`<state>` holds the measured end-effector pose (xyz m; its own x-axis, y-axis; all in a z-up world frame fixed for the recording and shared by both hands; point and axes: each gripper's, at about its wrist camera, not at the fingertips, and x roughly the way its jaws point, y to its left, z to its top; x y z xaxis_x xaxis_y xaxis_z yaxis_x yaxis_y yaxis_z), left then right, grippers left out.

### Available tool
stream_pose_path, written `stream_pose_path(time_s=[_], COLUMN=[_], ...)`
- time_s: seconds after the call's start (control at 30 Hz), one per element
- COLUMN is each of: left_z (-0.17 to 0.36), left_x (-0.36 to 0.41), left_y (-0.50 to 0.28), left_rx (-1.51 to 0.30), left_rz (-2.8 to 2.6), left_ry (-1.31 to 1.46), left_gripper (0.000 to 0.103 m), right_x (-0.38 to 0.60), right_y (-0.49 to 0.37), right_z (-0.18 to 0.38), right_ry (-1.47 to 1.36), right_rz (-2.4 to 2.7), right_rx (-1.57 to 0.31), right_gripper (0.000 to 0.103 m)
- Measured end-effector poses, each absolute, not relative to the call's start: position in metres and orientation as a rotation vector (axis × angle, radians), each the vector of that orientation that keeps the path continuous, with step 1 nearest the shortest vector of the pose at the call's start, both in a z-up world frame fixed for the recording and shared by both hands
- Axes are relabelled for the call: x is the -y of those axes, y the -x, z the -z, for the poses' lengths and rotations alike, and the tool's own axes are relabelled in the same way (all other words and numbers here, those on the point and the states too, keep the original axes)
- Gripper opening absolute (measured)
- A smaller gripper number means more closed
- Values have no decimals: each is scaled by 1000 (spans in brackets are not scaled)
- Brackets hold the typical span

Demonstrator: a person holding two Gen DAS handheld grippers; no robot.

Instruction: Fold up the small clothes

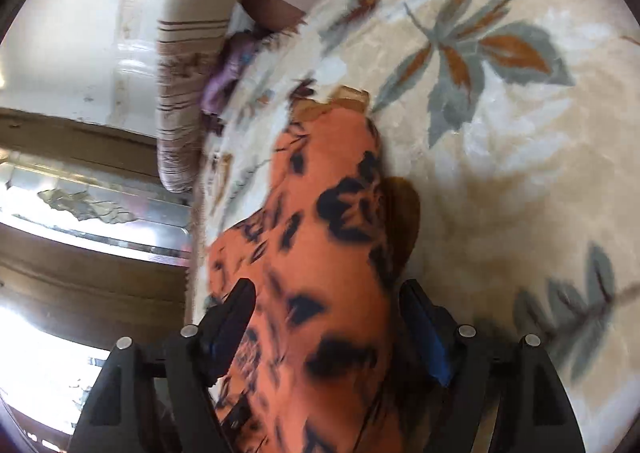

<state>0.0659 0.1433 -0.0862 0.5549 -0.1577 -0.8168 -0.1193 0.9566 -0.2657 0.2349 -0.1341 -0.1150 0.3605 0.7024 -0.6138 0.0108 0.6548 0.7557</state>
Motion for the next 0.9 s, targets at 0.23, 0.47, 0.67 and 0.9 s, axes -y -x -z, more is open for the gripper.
stream_pose_path(time_s=[0.23,0.47,0.67,0.9], left_z=[86,86,85,65], left_x=[-142,-141,-142,-154], left_y=[-67,-65,-64,-69], left_rx=[-984,-981,-981,-969], left_rz=[16,11,11,16], left_ry=[301,300,298,367], left_gripper=[78,78,78,77], right_x=[111,117,91,87], right_y=[-229,-160,-107,-107], right_z=[99,41,59,89], right_ry=[-468,-407,-425,-462], right_rz=[-402,-416,-620,-632], right_rx=[-1098,-892,-974,-1046], right_gripper=[65,70,74,74])
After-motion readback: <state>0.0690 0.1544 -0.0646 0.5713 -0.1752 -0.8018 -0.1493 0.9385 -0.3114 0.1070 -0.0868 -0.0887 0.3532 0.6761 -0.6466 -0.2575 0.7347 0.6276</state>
